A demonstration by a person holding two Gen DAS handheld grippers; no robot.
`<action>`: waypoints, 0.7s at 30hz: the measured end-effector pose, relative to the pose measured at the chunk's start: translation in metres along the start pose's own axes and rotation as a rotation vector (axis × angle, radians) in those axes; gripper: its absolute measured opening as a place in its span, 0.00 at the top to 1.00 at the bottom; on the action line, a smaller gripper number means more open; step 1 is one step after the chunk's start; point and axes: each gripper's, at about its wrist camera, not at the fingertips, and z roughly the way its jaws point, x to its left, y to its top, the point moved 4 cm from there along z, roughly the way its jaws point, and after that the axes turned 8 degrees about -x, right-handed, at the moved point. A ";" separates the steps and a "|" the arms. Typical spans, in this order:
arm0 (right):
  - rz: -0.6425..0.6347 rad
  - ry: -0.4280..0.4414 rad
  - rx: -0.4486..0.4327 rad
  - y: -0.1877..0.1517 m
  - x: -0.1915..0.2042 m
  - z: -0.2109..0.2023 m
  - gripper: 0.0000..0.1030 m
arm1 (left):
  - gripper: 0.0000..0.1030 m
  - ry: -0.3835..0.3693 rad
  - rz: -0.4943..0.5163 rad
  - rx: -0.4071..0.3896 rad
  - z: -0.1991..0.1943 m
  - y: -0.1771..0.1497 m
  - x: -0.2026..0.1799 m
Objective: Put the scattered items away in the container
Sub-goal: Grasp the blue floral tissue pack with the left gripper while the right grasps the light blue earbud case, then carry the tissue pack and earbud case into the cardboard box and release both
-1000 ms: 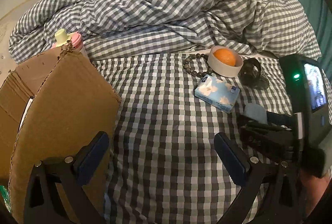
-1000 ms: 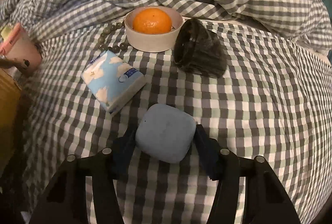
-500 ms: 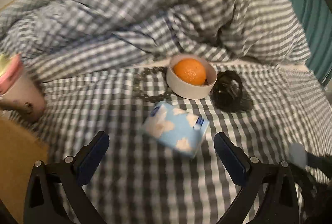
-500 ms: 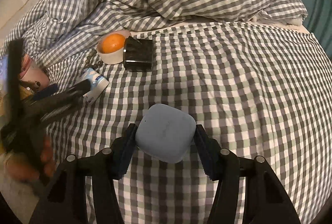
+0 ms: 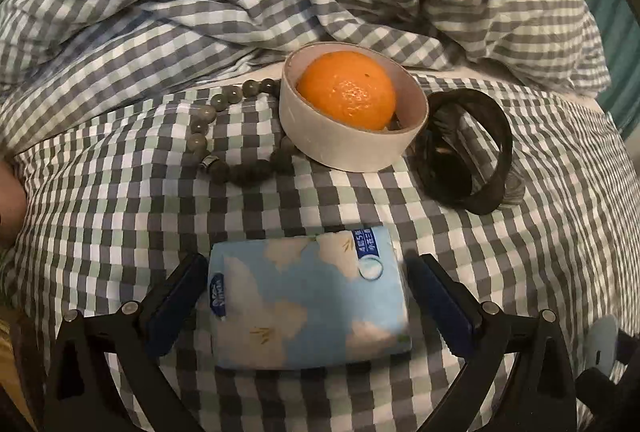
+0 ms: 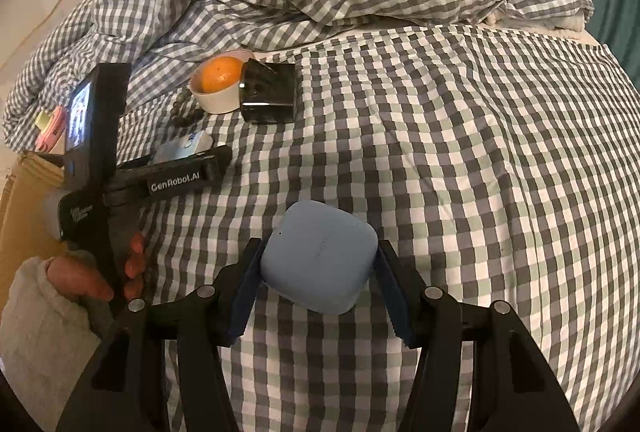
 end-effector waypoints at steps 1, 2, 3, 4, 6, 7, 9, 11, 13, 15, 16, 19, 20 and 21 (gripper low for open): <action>-0.003 -0.003 -0.001 0.000 0.000 -0.002 0.46 | 0.01 -0.007 -0.008 0.006 0.000 0.000 0.002; -0.006 -0.004 -0.003 -0.001 0.001 -0.006 0.46 | 0.10 0.005 -0.007 0.004 -0.002 0.001 0.003; -0.008 -0.003 -0.004 -0.001 0.001 -0.009 0.46 | 0.19 0.009 -0.006 0.005 -0.006 0.001 0.003; -0.009 -0.004 -0.006 -0.001 0.002 -0.012 0.46 | 0.27 0.000 -0.005 0.001 -0.011 0.001 0.002; -0.018 -0.002 -0.015 -0.001 0.004 -0.022 0.46 | 0.27 -0.012 0.002 0.024 -0.018 -0.002 -0.001; -0.021 0.000 -0.021 0.000 0.005 -0.026 0.46 | 0.27 -0.001 0.011 0.028 -0.022 -0.004 -0.002; -0.029 0.005 -0.035 0.000 0.009 -0.039 0.46 | 0.27 0.024 0.028 0.014 -0.037 -0.010 -0.005; -0.042 0.012 -0.051 0.001 0.015 -0.052 0.46 | 0.27 0.054 0.022 -0.002 -0.060 -0.017 -0.003; -0.054 0.015 -0.068 0.003 0.019 -0.067 0.46 | 0.27 0.095 0.016 -0.025 -0.091 -0.026 -0.003; -0.064 0.017 -0.086 0.003 0.025 -0.085 0.46 | 0.27 0.130 0.025 -0.058 -0.123 -0.034 -0.014; -0.068 0.017 -0.096 0.003 0.027 -0.093 0.46 | 0.27 0.142 0.027 -0.077 -0.141 -0.037 -0.017; -0.081 0.016 -0.129 0.002 0.035 -0.120 0.46 | 0.27 0.148 -0.014 -0.124 -0.200 -0.042 -0.010; -0.089 0.022 -0.144 0.000 0.040 -0.132 0.46 | 0.27 0.146 -0.032 -0.147 -0.223 -0.043 -0.008; -0.094 0.026 -0.152 -0.002 0.043 -0.139 0.46 | 0.27 0.150 -0.041 -0.167 -0.239 -0.047 -0.006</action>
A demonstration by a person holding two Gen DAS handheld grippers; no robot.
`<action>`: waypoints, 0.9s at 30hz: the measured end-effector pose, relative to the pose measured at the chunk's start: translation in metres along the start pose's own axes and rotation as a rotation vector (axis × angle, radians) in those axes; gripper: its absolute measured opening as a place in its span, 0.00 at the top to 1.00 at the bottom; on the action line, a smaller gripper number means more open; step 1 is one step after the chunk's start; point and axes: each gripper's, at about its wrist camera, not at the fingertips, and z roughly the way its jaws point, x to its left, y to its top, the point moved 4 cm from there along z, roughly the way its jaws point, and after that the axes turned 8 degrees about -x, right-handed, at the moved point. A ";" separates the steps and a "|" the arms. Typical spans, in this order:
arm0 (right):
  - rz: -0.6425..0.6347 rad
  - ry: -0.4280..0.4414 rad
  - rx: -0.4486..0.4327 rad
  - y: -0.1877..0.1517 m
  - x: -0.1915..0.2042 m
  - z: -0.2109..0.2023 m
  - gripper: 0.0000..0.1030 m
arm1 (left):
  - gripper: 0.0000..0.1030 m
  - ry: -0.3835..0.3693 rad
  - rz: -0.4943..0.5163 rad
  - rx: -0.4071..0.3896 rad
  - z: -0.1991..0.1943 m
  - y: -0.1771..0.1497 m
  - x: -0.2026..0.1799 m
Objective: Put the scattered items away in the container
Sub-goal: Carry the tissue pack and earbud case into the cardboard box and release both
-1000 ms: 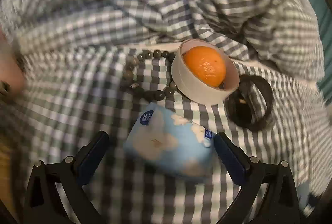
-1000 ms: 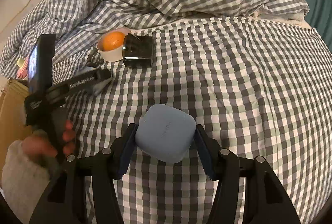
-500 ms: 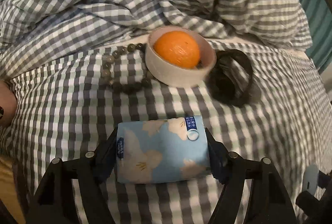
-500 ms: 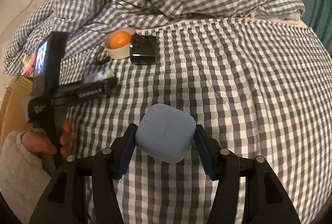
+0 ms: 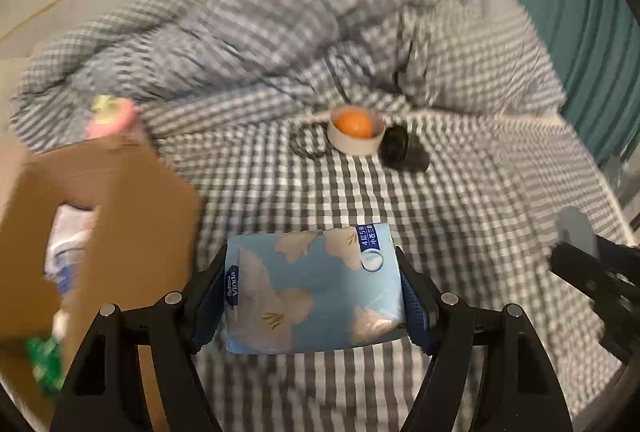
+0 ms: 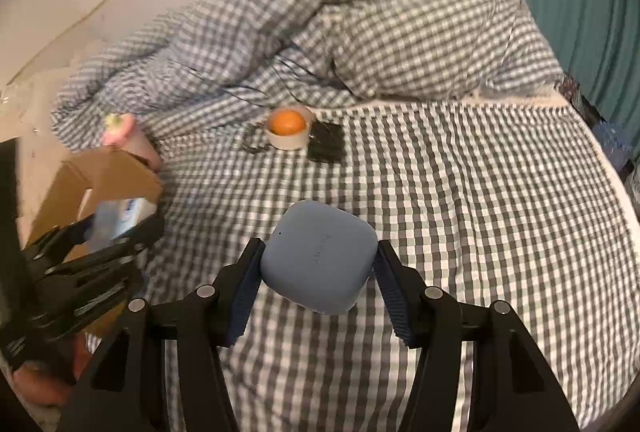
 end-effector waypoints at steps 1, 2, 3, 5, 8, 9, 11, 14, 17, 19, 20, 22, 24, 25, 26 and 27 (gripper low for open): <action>-0.007 0.004 -0.011 -0.001 0.006 -0.010 0.46 | 0.27 0.003 -0.007 -0.014 -0.015 0.000 0.003; -0.013 0.007 -0.020 -0.002 0.011 -0.019 0.46 | 0.27 0.006 -0.009 -0.028 -0.033 -0.001 0.007; -0.018 0.012 -0.026 -0.004 0.016 -0.026 0.46 | 0.26 0.003 -0.014 -0.039 -0.045 -0.001 0.010; -0.032 0.027 -0.036 -0.008 0.029 -0.039 0.46 | 0.26 0.008 -0.030 -0.064 -0.066 0.000 0.020; -0.050 0.058 -0.038 -0.015 0.051 -0.052 0.46 | 0.26 0.037 -0.051 -0.073 -0.087 -0.006 0.037; -0.059 0.068 -0.036 -0.016 0.058 -0.054 0.46 | 0.26 0.044 -0.057 -0.074 -0.094 -0.010 0.043; -0.078 0.088 -0.035 -0.020 0.075 -0.057 0.46 | 0.26 0.063 -0.070 -0.084 -0.107 -0.017 0.059; -0.115 0.142 -0.021 -0.023 0.112 -0.055 0.46 | 0.26 0.103 -0.096 -0.090 -0.122 -0.027 0.090; -0.179 0.194 -0.020 -0.016 0.158 -0.052 0.46 | 0.26 0.157 -0.151 -0.090 -0.135 -0.034 0.133; -0.223 0.241 -0.025 -0.009 0.190 -0.050 0.46 | 0.26 0.197 -0.194 -0.092 -0.140 -0.038 0.164; -0.250 0.271 -0.028 -0.004 0.210 -0.047 0.46 | 0.26 0.218 -0.208 -0.090 -0.139 -0.040 0.177; -0.303 0.321 -0.029 0.006 0.251 -0.038 0.46 | 0.26 0.254 -0.234 -0.081 -0.136 -0.045 0.204; -0.347 0.374 -0.010 0.012 0.291 -0.022 0.46 | 0.26 0.275 -0.267 -0.059 -0.129 -0.052 0.229; -0.360 0.389 0.002 0.014 0.305 -0.014 0.46 | 0.26 0.283 -0.284 -0.047 -0.122 -0.055 0.241; -0.367 0.391 0.014 0.019 0.323 0.000 0.46 | 0.26 0.285 -0.294 -0.036 -0.117 -0.058 0.248; -0.368 0.389 0.021 0.022 0.332 0.008 0.46 | 0.26 0.284 -0.300 -0.026 -0.110 -0.059 0.253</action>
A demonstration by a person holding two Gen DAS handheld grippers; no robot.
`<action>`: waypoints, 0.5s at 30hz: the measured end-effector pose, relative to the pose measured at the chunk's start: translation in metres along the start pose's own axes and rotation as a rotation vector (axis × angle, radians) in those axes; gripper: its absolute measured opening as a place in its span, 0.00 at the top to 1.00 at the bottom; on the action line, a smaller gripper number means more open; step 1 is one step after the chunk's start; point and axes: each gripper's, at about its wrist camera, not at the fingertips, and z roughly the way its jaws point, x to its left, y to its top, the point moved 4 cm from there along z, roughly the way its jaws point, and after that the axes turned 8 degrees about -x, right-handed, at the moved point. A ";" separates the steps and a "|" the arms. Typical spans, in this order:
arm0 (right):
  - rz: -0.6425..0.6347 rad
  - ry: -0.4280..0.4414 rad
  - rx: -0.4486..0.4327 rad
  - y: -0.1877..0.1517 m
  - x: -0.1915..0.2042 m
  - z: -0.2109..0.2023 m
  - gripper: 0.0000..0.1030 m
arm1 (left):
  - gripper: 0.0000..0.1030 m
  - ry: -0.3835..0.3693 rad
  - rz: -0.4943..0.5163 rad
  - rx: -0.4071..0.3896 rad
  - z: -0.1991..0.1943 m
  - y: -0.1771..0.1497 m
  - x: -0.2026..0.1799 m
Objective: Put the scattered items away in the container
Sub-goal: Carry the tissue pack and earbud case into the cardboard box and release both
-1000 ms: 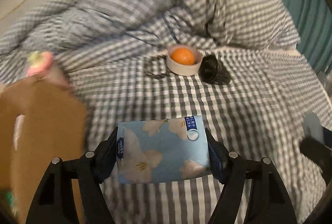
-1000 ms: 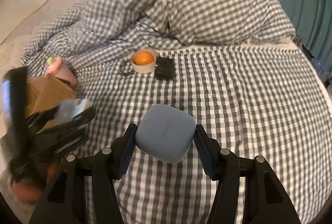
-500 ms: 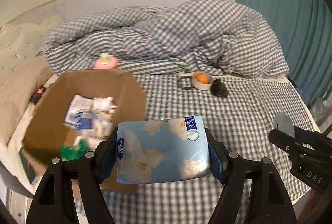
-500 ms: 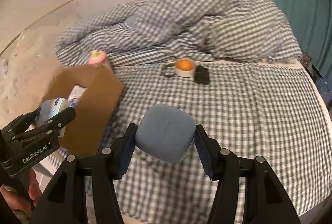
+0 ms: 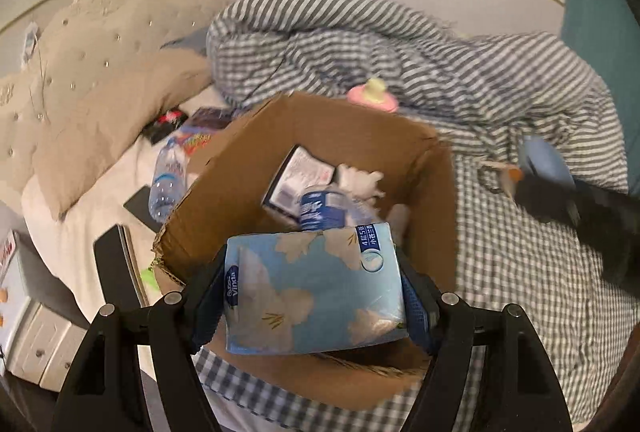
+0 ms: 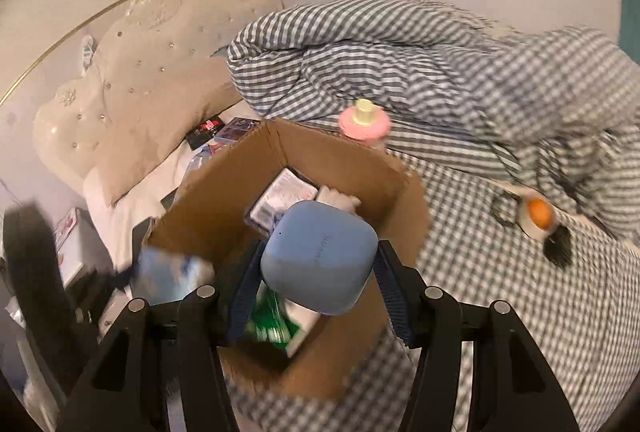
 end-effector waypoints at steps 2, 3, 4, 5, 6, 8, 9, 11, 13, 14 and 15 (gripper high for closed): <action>0.015 0.012 0.014 0.009 0.003 0.021 0.46 | 0.26 0.000 -0.008 0.017 0.015 -0.001 0.006; 0.024 0.017 0.014 0.012 0.003 0.029 0.44 | 0.26 0.000 -0.012 0.023 0.021 -0.001 0.008; 0.030 0.016 0.013 0.015 0.002 0.036 0.38 | 0.25 -0.002 -0.016 0.026 0.027 0.000 0.011; 0.031 -0.007 0.013 0.018 -0.001 0.041 0.18 | 0.21 0.000 -0.020 0.029 0.033 0.000 0.011; 0.030 -0.026 0.002 0.019 -0.003 0.041 0.13 | 0.16 0.006 -0.023 0.034 0.037 0.000 0.011; 0.040 -0.059 -0.037 0.021 -0.016 0.034 0.12 | 0.00 0.041 -0.024 0.037 0.045 0.002 0.011; 0.050 -0.057 -0.040 0.021 -0.021 0.032 0.12 | 0.00 0.041 -0.024 0.030 0.045 0.003 0.008; 0.061 -0.058 -0.044 0.021 -0.036 0.024 0.12 | 0.00 0.021 -0.020 0.025 0.047 0.007 0.001; 0.067 -0.087 -0.054 0.019 -0.051 0.014 0.12 | 0.00 0.028 -0.014 0.020 0.047 0.010 -0.008; 0.072 -0.101 -0.062 0.016 -0.061 0.006 0.12 | 0.00 0.019 -0.011 0.017 0.047 0.010 -0.015; 0.080 -0.110 -0.064 0.013 -0.072 -0.001 0.12 | 0.00 0.008 -0.007 0.019 0.047 0.011 -0.023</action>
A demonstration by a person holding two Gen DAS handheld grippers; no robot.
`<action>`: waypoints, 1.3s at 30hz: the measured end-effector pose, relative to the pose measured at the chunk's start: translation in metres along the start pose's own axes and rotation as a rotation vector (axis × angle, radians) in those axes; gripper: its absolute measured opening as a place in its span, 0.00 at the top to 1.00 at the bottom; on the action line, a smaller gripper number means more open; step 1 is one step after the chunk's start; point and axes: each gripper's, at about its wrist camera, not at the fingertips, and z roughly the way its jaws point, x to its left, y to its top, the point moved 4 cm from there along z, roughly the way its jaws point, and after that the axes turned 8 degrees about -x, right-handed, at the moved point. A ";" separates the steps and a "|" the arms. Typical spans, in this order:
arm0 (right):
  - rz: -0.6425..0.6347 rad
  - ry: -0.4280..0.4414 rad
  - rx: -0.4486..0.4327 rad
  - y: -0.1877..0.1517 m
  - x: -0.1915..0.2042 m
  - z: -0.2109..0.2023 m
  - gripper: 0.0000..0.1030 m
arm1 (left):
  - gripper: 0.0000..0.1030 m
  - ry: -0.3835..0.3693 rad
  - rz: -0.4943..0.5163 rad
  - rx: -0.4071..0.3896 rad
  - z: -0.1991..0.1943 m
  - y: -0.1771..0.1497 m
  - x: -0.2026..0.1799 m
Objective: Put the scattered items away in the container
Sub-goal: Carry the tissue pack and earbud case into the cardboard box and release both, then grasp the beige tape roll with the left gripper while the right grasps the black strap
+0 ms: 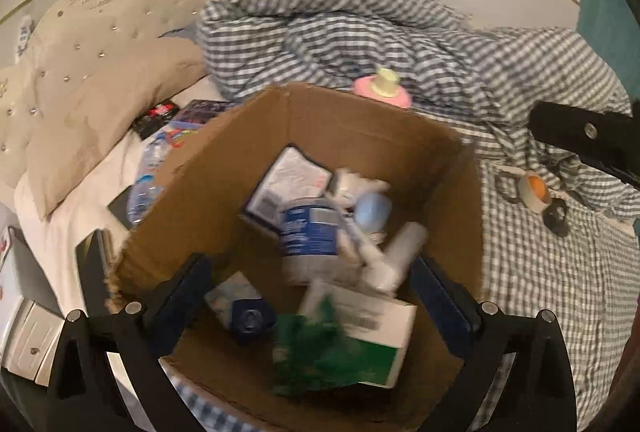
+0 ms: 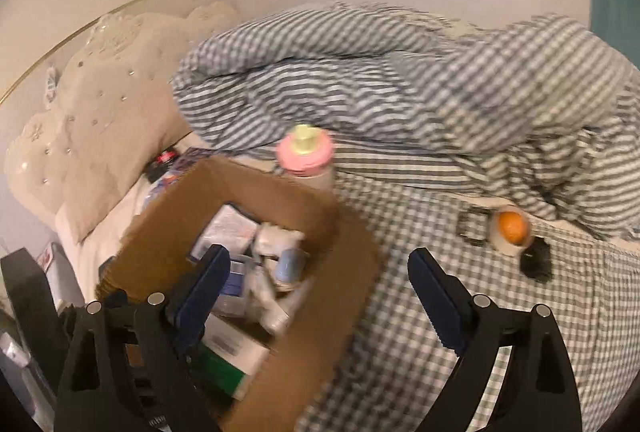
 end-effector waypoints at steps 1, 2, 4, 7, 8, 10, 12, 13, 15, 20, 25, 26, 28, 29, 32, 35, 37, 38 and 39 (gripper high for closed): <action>0.009 -0.011 -0.002 -0.001 -0.011 -0.005 0.12 | 0.00 -0.010 0.010 0.001 -0.001 0.000 -0.011; 0.022 -0.032 -0.008 -0.003 -0.026 -0.013 0.12 | 0.00 -0.017 0.018 -0.002 -0.003 -0.001 -0.021; 0.045 -0.071 -0.023 -0.008 -0.052 -0.027 0.12 | 0.00 -0.044 0.039 -0.006 -0.007 -0.001 -0.041; 0.093 -0.127 -0.033 -0.018 -0.103 -0.052 0.12 | 0.00 -0.091 0.079 -0.032 -0.021 0.000 -0.083; 0.122 -0.160 -0.038 -0.025 -0.127 -0.062 0.12 | 0.00 -0.114 0.089 -0.039 -0.024 0.001 -0.095; 0.170 -0.206 -0.035 -0.037 -0.165 -0.073 0.12 | 0.00 -0.153 0.104 -0.050 -0.029 0.001 -0.118; 0.221 -0.244 -0.020 -0.048 -0.199 -0.078 0.12 | 0.00 -0.197 0.107 -0.048 -0.029 -0.001 -0.146; 0.244 -0.258 -0.013 -0.054 -0.214 -0.079 0.12 | 0.00 -0.227 0.108 -0.035 -0.026 -0.002 -0.162; 0.293 -0.283 0.003 -0.067 -0.244 -0.076 0.12 | 0.00 -0.263 0.111 -0.010 -0.018 -0.004 -0.187; 0.343 -0.287 0.069 -0.092 -0.290 -0.044 0.12 | 0.00 -0.305 0.134 0.038 0.020 0.001 -0.245; 0.355 -0.248 0.129 -0.101 -0.320 0.004 0.12 | 0.00 -0.279 0.169 0.078 0.068 0.014 -0.287; 0.351 -0.242 0.139 -0.100 -0.325 0.019 0.12 | 0.00 -0.274 0.169 0.093 0.079 0.017 -0.294; 0.350 -0.245 0.150 -0.098 -0.331 0.035 0.12 | 0.00 -0.281 0.156 0.129 0.103 0.021 -0.304; 0.353 -0.244 0.154 -0.096 -0.336 0.048 0.12 | 0.00 -0.287 0.147 0.148 0.116 0.024 -0.308; 0.356 -0.252 0.168 -0.095 -0.345 0.073 0.12 | 0.00 -0.309 0.116 0.219 0.153 0.026 -0.323; 0.342 -0.273 0.184 -0.093 -0.351 0.092 0.12 | 0.00 -0.328 0.099 0.250 0.182 0.028 -0.338; 0.335 -0.278 0.192 -0.092 -0.354 0.106 0.12 | 0.00 -0.326 0.095 0.264 0.198 0.029 -0.345; 0.332 -0.279 0.198 -0.093 -0.355 0.111 0.12 | 0.00 -0.328 0.091 0.276 0.208 0.027 -0.349; 0.331 -0.280 0.203 -0.093 -0.356 0.116 0.15 | 0.00 -0.325 0.094 0.288 0.215 0.025 -0.351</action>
